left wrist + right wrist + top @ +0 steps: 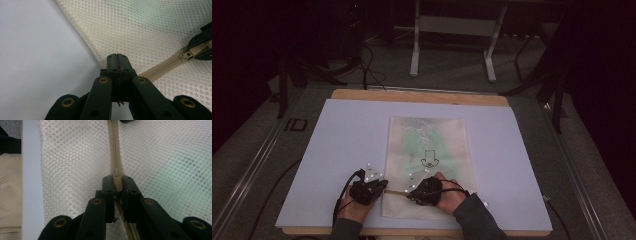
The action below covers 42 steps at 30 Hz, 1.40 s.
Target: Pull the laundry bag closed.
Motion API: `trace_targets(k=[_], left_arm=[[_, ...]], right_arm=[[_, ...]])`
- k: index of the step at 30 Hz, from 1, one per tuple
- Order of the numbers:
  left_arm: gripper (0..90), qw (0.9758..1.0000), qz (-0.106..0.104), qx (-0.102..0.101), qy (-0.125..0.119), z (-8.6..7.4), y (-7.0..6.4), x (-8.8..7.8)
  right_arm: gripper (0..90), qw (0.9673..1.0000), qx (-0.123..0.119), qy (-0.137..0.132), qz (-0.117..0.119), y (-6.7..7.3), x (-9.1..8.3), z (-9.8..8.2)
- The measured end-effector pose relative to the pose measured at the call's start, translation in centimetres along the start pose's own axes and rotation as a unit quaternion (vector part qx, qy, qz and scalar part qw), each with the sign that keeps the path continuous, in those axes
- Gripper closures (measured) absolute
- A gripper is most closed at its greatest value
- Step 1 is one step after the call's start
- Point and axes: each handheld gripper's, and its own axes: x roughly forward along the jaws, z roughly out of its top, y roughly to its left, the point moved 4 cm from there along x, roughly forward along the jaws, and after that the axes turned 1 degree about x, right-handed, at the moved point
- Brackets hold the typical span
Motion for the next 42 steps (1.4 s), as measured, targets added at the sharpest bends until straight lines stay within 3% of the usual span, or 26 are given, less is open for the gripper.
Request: trace_targets(k=[42], left_arm=[[89.3,1.0000,0.001,0.000,0.000,0.0,0.0,0.0]], right_arm=[[82.2,0.9998,-0.001,0.019,0.000,0.0,-1.0,-1.5]])
